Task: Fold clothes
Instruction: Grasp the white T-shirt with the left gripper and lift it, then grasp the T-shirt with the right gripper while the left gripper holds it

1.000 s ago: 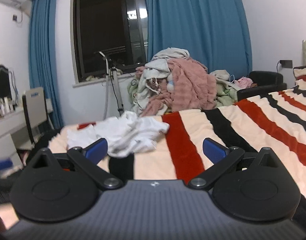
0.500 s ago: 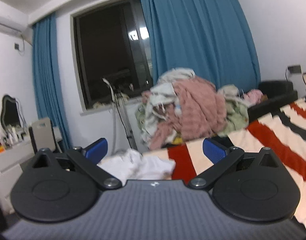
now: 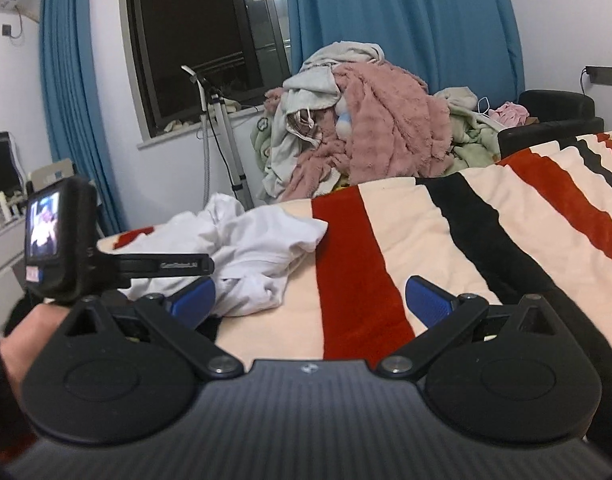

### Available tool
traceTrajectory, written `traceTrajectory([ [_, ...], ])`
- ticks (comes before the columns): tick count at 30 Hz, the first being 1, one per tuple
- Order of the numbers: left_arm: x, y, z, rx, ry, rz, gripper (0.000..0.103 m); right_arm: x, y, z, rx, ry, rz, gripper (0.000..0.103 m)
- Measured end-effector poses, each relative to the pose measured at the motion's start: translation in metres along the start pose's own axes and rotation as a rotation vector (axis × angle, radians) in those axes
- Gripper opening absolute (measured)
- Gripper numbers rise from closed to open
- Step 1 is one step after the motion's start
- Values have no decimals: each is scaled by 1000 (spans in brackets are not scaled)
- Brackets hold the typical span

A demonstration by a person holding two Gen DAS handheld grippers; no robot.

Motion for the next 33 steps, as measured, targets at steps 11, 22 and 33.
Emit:
traceTrajectory([
  [11,56,32,-23,155,-107,88,7,0,-1,3,64,-86,62,103],
  [22,246,116,6,266,-168,218,6,45,89,4,329,-162,-79,103],
  [33,327,183,52,388,-176,306,6,82,183,63,313,74,-351,70],
])
Point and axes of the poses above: each gripper's, at about its wrist camera, not at the fingertips, and x roughly against the way its jaws point, y to its left, z to its underside, the point moved 9 cm from there along -x, roughly the way its jaws point, and after that the axes turned 14 degrees about -z, right-handed, at the moved point
